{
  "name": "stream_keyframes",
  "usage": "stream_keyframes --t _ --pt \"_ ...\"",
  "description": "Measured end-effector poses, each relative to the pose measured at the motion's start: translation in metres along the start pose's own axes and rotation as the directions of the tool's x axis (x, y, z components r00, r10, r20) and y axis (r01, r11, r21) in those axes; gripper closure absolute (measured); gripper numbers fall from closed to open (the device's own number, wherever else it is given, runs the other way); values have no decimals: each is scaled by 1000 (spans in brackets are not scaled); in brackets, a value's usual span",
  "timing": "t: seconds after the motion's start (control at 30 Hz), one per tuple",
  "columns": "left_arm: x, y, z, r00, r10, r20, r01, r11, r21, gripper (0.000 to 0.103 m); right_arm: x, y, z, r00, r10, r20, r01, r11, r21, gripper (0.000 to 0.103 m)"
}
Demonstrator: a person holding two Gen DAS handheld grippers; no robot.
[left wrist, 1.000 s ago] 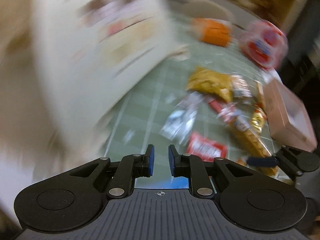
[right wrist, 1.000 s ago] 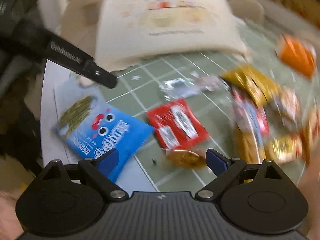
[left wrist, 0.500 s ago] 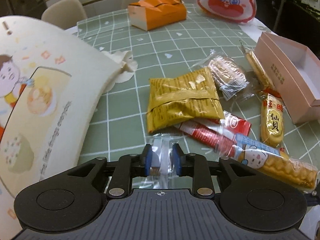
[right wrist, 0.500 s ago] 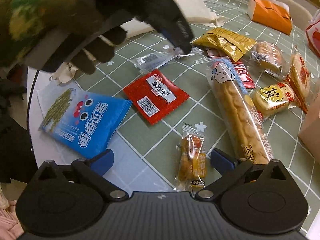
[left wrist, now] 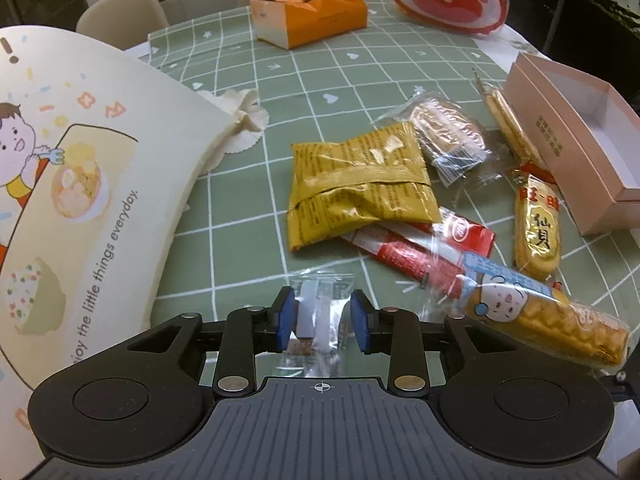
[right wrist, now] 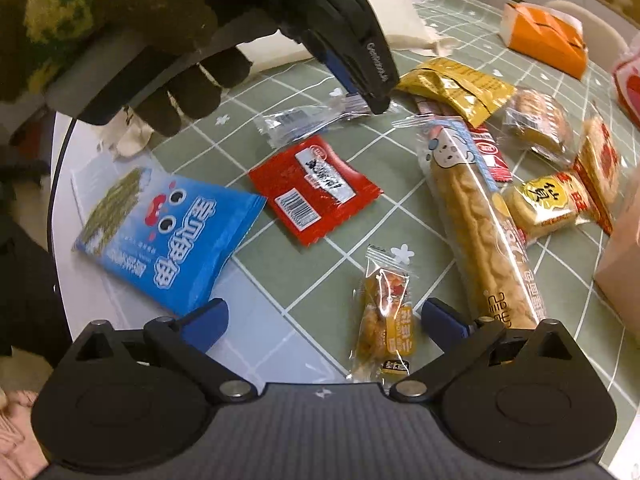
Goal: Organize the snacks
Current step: 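Grasp the small clear-wrapped snack with the left tool, then grasp the red sauce packet with the right tool while the left tool holds the clear snack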
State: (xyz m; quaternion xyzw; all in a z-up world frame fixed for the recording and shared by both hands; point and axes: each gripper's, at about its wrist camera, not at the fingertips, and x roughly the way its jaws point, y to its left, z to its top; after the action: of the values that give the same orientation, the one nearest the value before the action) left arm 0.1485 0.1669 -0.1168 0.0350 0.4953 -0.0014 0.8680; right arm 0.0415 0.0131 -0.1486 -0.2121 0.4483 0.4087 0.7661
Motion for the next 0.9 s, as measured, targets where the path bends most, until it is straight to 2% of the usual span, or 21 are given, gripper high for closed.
stream_keyframes --t 0.07,0.17,0.27,0.5,0.67,0.83,0.9 --pt "-1 -1 -2 1000 11 3 -11 1000 11 67 -1 -1 1 1000 1 1 -1 1000 4 7" --pt "-1 -1 -5 999 48 8 -48 998 29 65 -6 -1 2 1000 -3 15 3 1000 11 7" --pt "0 6 -3 999 46 11 -46 999 -10 65 -12 0 2 998 -36 43 36 999 3 7" --pt "10 19 -3 997 71 -16 -72 992 -99 53 -17 -5 5 997 -62 54 61 998 26 7" --pt "7 35 -9 1000 28 -4 -29 984 -174 59 -19 -7 7 995 -70 64 67 997 49 7" --pt "-12 50 -29 999 46 2 -44 971 -233 61 -14 -9 17 996 -60 73 54 995 89 7" --pt "-23 60 -43 998 54 10 -49 957 -285 61 -13 -10 22 996 -54 69 48 995 90 7"
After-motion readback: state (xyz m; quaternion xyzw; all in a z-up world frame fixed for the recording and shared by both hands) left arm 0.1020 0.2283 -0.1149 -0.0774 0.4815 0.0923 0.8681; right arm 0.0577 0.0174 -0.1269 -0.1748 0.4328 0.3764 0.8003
